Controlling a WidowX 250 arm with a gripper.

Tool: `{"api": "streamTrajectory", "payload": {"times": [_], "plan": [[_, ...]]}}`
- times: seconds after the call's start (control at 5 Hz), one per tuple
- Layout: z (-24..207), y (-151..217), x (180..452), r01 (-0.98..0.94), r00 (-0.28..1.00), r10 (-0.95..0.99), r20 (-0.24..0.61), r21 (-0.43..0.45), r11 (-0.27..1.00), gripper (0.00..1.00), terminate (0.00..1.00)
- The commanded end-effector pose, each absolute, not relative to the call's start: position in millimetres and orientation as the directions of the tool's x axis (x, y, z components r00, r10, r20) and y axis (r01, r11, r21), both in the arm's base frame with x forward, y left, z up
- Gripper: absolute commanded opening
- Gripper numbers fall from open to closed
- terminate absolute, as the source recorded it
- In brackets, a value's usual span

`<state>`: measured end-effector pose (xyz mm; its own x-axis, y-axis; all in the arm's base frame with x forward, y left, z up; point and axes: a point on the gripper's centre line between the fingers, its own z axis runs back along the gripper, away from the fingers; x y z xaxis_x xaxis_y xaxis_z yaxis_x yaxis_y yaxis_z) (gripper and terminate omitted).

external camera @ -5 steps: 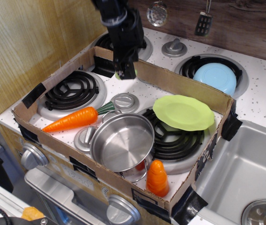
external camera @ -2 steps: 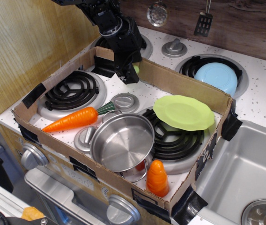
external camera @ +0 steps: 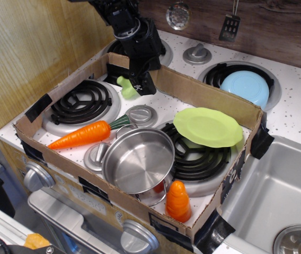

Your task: Take broccoli out of pan

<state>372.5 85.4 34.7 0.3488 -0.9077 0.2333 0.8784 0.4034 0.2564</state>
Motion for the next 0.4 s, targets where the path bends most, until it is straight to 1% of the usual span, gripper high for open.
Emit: {"api": "streamTrajectory", "payload": {"times": [0.0, 0.2], "plan": [[128, 78, 384, 0.851, 0.398, -0.911, 0.104, 0.329, 0.409, 1.00, 0.00], [137, 70, 365, 0.846, 0.417, -0.905, 0.089, 0.326, 0.422, 1.00, 0.00]]}}
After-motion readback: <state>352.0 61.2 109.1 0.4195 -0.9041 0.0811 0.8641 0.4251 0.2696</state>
